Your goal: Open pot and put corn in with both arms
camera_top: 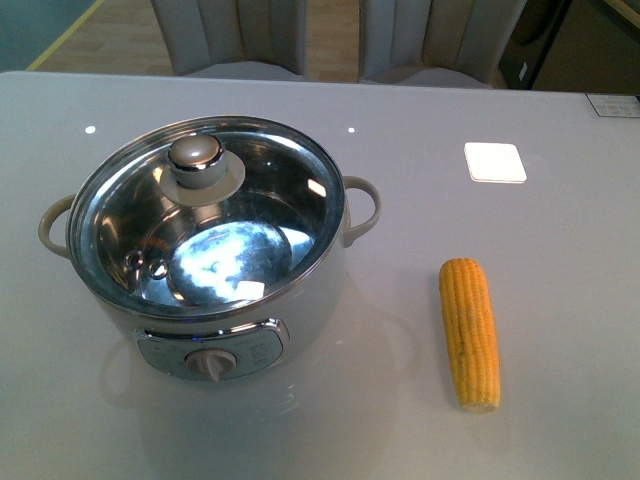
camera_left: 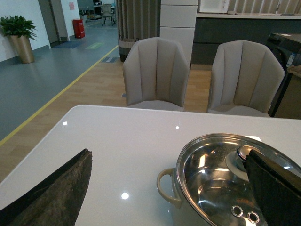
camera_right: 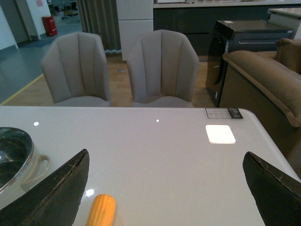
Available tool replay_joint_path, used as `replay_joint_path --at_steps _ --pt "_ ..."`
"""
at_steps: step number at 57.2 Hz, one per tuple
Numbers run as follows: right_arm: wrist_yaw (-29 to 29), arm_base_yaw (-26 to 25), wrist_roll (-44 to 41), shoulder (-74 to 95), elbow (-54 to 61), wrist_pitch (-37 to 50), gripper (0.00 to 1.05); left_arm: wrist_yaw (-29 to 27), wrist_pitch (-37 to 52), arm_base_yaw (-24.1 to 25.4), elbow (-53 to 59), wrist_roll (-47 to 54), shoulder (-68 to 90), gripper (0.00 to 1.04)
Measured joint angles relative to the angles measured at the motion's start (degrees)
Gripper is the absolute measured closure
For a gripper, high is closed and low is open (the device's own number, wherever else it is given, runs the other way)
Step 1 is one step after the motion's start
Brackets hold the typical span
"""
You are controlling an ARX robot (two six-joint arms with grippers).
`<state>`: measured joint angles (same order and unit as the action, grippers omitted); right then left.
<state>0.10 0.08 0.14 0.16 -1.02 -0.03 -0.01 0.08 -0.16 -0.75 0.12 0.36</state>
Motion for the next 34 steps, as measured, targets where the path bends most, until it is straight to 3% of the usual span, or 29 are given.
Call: replay_joint_path --at_steps 34 --pt "0.0 0.0 0.0 0.0 0.0 0.0 0.09 0.0 0.0 0.0 0.0 0.0 0.0 0.07"
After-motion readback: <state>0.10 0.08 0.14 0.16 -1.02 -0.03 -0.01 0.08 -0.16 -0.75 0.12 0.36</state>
